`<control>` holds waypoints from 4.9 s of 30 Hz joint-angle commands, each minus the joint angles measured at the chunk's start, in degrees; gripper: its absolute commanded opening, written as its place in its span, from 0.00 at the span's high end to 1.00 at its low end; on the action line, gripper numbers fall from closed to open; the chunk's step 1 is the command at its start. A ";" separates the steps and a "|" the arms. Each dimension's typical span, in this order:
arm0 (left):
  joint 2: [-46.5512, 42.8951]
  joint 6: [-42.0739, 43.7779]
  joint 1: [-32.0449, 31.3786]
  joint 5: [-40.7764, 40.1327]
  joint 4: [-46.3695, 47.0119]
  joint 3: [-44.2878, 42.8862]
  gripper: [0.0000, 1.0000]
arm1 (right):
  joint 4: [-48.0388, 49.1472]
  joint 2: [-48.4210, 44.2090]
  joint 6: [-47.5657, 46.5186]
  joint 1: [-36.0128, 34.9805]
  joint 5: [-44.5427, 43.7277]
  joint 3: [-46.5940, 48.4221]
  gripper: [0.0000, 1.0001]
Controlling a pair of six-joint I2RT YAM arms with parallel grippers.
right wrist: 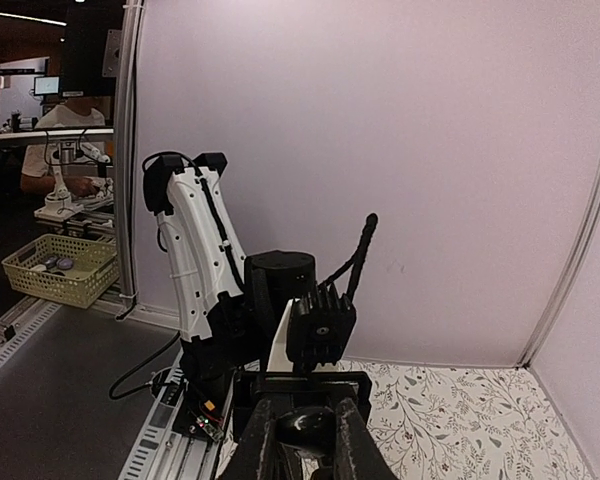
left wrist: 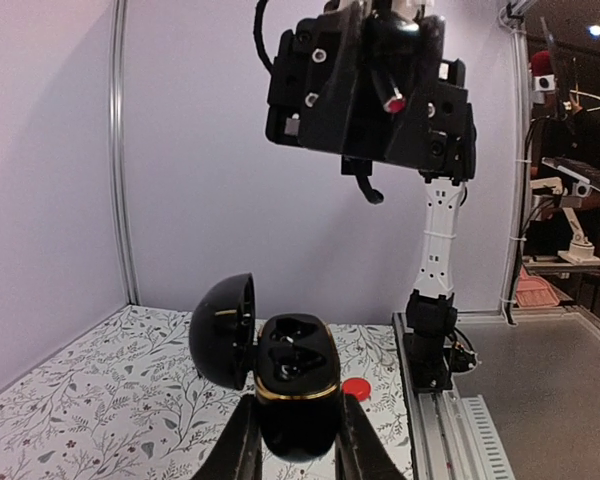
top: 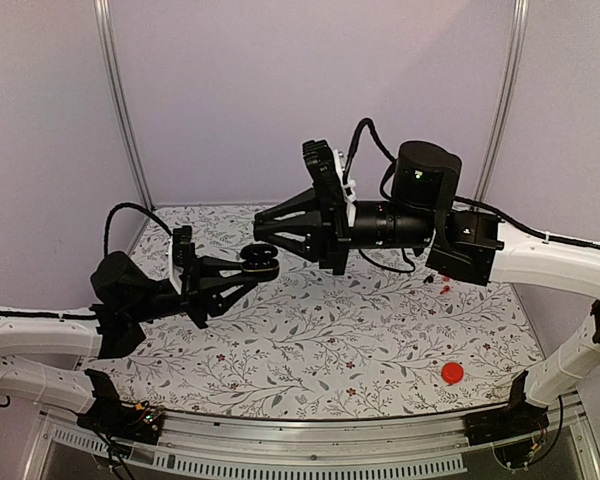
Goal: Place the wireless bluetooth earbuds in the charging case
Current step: Insert the left earbud into the left side groove of the charging case, then place the left earbud in the left side groove of the charging case, then adjust the left earbud in the left side groove of the charging case.
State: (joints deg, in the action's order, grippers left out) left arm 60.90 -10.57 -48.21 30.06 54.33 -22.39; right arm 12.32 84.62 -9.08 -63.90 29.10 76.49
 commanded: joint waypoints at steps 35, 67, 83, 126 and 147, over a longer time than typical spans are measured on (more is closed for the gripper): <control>0.23 -0.93 -1.10 2.88 -1.11 -2.96 0.80 | -13.92 5.42 -15.70 -5.23 -15.60 4.79 0.90; -0.34 -1.44 -1.10 2.31 0.03 -2.75 0.80 | -16.74 3.33 -16.85 -5.73 -17.10 2.46 0.92; 0.18 -0.92 -1.12 3.06 -0.76 -3.52 0.80 | -18.74 4.32 -17.20 -6.13 -15.58 3.82 0.88; -0.10 -0.19 -1.10 1.67 -1.96 -3.67 0.80 | -15.49 1.26 -14.18 -4.99 -19.17 2.17 0.50; 0.17 -0.29 -1.11 0.95 -2.29 -3.78 0.79 | -14.55 2.48 -9.51 -5.99 -21.22 7.14 0.45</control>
State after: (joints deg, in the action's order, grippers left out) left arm 61.41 -11.18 -48.73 31.29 51.59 -24.62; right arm -3.01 85.67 -19.55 -69.19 10.79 80.97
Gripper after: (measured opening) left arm 0.210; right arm 0.544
